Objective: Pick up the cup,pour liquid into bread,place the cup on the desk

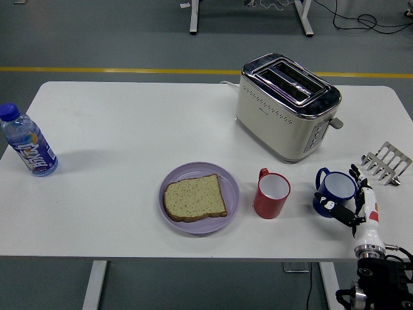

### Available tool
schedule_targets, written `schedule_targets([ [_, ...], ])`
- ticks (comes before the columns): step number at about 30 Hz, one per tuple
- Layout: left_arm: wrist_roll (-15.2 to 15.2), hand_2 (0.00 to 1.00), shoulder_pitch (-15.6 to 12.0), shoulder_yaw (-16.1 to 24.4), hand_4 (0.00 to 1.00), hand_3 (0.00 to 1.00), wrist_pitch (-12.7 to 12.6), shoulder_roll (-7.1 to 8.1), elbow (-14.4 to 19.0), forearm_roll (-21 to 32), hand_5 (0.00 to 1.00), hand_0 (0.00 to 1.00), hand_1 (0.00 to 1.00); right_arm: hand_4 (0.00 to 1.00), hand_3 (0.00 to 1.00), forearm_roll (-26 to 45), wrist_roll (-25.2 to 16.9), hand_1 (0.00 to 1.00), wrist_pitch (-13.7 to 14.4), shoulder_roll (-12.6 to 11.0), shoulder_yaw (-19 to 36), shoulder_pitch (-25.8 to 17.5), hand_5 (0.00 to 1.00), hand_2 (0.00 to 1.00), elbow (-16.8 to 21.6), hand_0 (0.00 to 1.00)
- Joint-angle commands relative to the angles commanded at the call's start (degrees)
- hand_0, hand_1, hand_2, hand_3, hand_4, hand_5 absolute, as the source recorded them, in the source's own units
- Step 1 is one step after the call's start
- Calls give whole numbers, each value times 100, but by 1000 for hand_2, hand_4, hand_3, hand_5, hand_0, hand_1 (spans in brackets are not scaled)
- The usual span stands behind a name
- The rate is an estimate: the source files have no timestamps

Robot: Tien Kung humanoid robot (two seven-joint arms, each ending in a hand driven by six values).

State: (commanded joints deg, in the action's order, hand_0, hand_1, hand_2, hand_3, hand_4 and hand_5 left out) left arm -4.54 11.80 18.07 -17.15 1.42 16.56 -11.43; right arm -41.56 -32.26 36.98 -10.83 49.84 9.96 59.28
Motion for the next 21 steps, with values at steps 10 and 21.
schedule_targets([
  [10,-32,695,-21,50,253,549,-3,-11,-1,-81,998,683,690,998,864,111,-32,792,0,9,-48,16,14,871,-81,910],
  [21,-48,695,-43,79,253,548,2,-12,2,-138,998,682,689,998,843,118,-16,769,0,17,-77,21,12,846,-141,904],
])
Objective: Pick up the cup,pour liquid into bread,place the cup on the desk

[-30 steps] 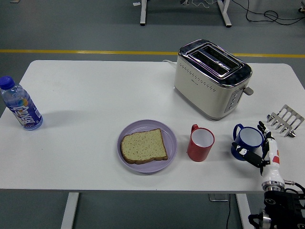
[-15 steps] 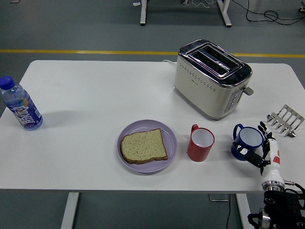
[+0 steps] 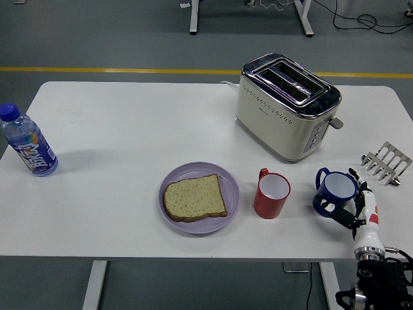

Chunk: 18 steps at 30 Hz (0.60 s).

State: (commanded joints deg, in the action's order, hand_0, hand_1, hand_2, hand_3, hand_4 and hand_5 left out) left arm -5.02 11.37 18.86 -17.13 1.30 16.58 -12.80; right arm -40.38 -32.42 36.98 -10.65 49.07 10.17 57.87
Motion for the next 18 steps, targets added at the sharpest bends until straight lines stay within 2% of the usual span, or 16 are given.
schedule_targets([
  [18,31,695,21,-58,253,548,-1,3,1,103,998,683,689,998,785,-37,37,743,0,23,-5,57,23,816,-56,891],
])
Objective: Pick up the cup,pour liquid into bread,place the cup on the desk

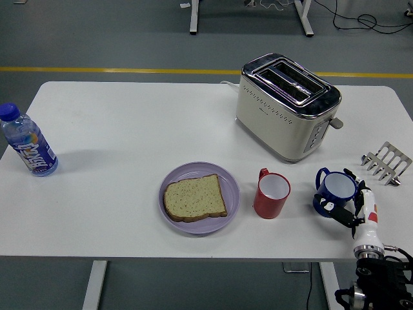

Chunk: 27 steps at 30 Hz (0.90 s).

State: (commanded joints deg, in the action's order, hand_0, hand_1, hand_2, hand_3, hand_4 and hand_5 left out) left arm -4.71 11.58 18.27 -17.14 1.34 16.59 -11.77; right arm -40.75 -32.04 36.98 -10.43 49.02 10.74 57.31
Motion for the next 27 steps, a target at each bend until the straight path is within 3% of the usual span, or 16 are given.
schedule_targets([
  [26,1,695,8,-5,252,548,-2,-3,2,14,998,682,690,991,774,146,-56,717,0,9,-6,20,46,790,-32,878],
  [27,1,695,8,-5,252,548,-1,-3,2,14,998,683,690,984,758,148,-56,685,0,9,-7,21,56,756,-33,862],
])
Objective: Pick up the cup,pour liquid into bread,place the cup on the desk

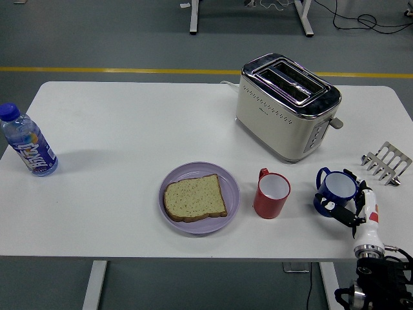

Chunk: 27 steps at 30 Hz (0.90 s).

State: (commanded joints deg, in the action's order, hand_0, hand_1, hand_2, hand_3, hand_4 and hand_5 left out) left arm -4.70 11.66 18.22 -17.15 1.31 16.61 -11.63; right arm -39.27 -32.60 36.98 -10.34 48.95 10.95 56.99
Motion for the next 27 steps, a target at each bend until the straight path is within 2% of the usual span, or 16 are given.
schedule_targets([
  [5,5,695,-1,-7,252,548,0,0,1,12,998,683,690,984,758,45,-30,685,0,3,-3,3,56,756,-13,862],
  [6,3,695,0,-3,252,548,0,-1,0,7,998,682,689,976,736,50,-32,654,0,3,-5,3,64,725,-13,841],
  [11,8,695,3,-11,252,548,2,2,1,18,998,682,689,976,736,81,-45,654,0,6,-7,6,64,725,-17,841],
  [12,7,695,4,-9,252,548,2,2,0,14,998,683,688,966,704,96,-51,630,0,7,-7,8,82,690,-20,818],
  [27,3,695,8,-7,253,548,3,2,1,11,998,683,689,949,679,151,-34,591,0,20,-21,28,83,647,-73,780],
])
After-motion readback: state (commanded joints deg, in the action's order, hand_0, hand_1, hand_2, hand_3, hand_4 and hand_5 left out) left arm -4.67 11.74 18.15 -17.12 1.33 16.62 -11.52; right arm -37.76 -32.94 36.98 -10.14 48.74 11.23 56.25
